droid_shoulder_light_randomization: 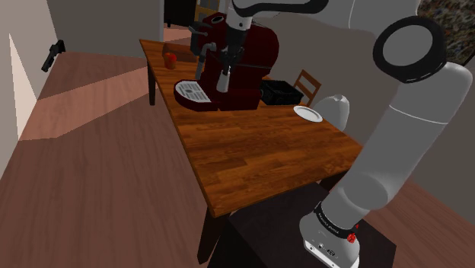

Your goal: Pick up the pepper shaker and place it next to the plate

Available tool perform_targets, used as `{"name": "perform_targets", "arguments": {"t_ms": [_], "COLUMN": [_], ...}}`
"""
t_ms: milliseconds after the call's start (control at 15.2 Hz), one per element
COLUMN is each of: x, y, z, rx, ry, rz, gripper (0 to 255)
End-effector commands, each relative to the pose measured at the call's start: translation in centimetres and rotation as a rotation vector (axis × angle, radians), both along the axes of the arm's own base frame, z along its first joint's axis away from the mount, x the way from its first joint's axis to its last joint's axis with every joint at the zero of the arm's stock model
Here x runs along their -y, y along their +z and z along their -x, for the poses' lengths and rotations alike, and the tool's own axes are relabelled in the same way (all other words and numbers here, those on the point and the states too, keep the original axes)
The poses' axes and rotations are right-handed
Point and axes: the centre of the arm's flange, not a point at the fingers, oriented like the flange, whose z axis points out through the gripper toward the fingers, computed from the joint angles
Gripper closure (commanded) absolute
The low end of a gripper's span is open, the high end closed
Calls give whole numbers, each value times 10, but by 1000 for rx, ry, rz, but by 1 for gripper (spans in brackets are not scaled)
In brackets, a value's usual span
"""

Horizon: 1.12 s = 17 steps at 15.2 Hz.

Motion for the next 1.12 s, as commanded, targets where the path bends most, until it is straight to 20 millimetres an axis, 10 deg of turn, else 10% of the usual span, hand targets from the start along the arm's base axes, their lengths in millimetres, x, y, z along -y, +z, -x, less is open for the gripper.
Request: {"name": "perform_targets", "arguments": {"t_ms": [0,1056], "x": [24,216], "y": [-1,0], "z": [12,100], "rx": [0,0], "ry": [1,1], "rz": [0,0], "gripper": [255,255]}}
